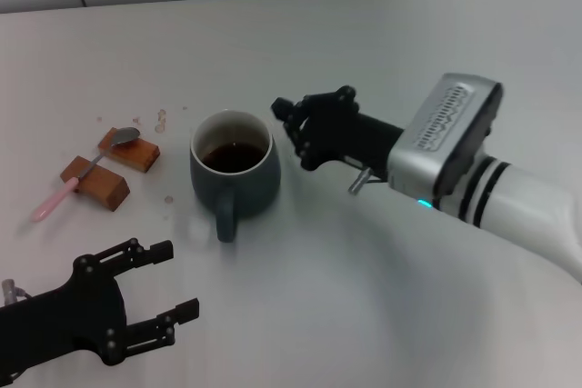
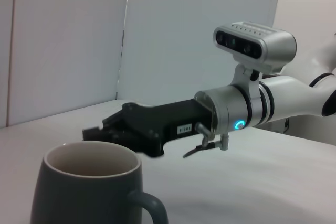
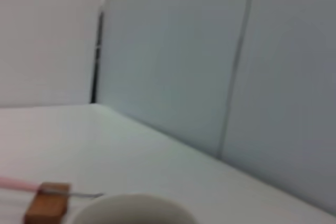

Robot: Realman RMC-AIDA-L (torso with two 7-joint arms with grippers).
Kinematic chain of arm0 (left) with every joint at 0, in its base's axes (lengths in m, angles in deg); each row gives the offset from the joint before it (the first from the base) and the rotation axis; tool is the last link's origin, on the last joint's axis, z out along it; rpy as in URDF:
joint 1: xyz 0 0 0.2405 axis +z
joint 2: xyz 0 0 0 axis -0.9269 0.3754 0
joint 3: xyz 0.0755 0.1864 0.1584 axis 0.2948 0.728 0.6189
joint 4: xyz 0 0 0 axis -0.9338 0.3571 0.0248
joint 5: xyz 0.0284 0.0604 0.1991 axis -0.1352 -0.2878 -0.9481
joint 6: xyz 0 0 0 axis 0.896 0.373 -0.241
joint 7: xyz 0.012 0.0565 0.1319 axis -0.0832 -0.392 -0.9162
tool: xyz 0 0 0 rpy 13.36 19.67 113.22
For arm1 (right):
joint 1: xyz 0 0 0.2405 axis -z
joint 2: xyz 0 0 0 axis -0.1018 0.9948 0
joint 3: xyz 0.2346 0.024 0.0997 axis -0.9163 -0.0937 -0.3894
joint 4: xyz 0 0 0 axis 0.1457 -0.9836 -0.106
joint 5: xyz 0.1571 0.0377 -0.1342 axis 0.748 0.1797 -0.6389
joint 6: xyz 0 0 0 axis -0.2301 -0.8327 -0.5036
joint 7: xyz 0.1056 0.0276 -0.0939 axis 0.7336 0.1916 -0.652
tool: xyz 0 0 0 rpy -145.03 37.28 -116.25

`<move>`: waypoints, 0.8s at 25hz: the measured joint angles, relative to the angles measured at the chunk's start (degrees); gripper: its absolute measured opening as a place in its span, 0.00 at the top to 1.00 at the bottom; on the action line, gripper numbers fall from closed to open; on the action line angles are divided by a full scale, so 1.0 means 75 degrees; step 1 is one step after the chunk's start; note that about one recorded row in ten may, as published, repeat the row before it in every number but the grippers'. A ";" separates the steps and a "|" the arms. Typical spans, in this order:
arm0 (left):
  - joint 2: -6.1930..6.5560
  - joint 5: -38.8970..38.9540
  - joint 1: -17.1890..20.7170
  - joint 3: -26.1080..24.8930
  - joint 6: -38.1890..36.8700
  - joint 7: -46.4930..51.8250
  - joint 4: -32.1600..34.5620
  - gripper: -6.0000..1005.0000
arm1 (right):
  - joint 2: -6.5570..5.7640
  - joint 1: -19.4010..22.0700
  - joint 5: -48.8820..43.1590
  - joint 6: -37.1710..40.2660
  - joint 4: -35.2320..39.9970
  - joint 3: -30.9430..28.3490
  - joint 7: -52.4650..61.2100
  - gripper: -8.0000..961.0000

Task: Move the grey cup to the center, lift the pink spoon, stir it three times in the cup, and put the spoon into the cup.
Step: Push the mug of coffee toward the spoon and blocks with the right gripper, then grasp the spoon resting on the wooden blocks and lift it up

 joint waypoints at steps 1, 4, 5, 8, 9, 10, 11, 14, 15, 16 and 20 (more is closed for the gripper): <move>0.0000 0.0000 0.0000 0.0000 0.0000 0.0000 0.0000 0.22 | 0.0000 0.0000 0.0000 0.0000 0.0000 0.0000 0.0000 0.93; 0.0001 -0.0002 0.0015 -0.0028 -0.0015 -0.0017 0.0002 0.22 | -0.0040 0.0667 0.0005 0.1212 0.0381 -0.0448 0.0004 0.92; -0.0001 0.0000 0.0026 -0.0071 -0.0020 -0.0018 0.0003 0.22 | -0.0069 0.1170 0.0007 0.2357 0.0697 -0.0674 0.0089 0.92; -0.0008 0.0010 0.0035 -0.0160 -0.0035 -0.0031 -0.0002 0.22 | -0.0084 0.1808 0.0015 0.4081 0.1183 -0.0820 0.0320 0.92; -0.0008 0.0010 0.0035 -0.0160 -0.0035 -0.0031 -0.0002 0.22 | -0.0084 0.1808 0.0015 0.4081 0.1183 -0.0820 0.0320 0.92; -0.0012 0.0018 0.0041 -0.0198 -0.0044 -0.0040 -0.0007 0.23 | -0.0090 0.2108 -0.0005 0.5096 0.1533 -0.0756 0.0564 0.92; -0.0012 0.0018 0.0041 -0.0198 -0.0044 -0.0040 -0.0007 0.23 | -0.0094 0.2207 -0.0047 0.5475 0.1675 -0.0670 0.0686 0.92; -0.0019 0.0022 0.0044 -0.0212 -0.0053 -0.0041 -0.0014 0.23 | -0.0101 0.2394 -0.0193 0.6090 0.1994 -0.0364 0.0947 0.92; -0.0020 0.0023 0.0045 -0.0213 -0.0066 -0.0043 -0.0033 0.23 | -0.0107 0.2516 -0.0383 0.6408 0.2255 -0.0009 0.1211 0.91; -0.0021 0.0023 0.0046 -0.0214 -0.0073 -0.0043 -0.0056 0.23 | -0.0107 0.2516 -0.0383 0.6408 0.2255 -0.0009 0.1211 0.91; -0.0014 0.0024 0.0048 -0.0223 -0.0094 -0.0046 -0.0103 0.23 | -0.0109 0.2811 -0.1194 0.6531 0.2888 0.1144 0.1886 0.91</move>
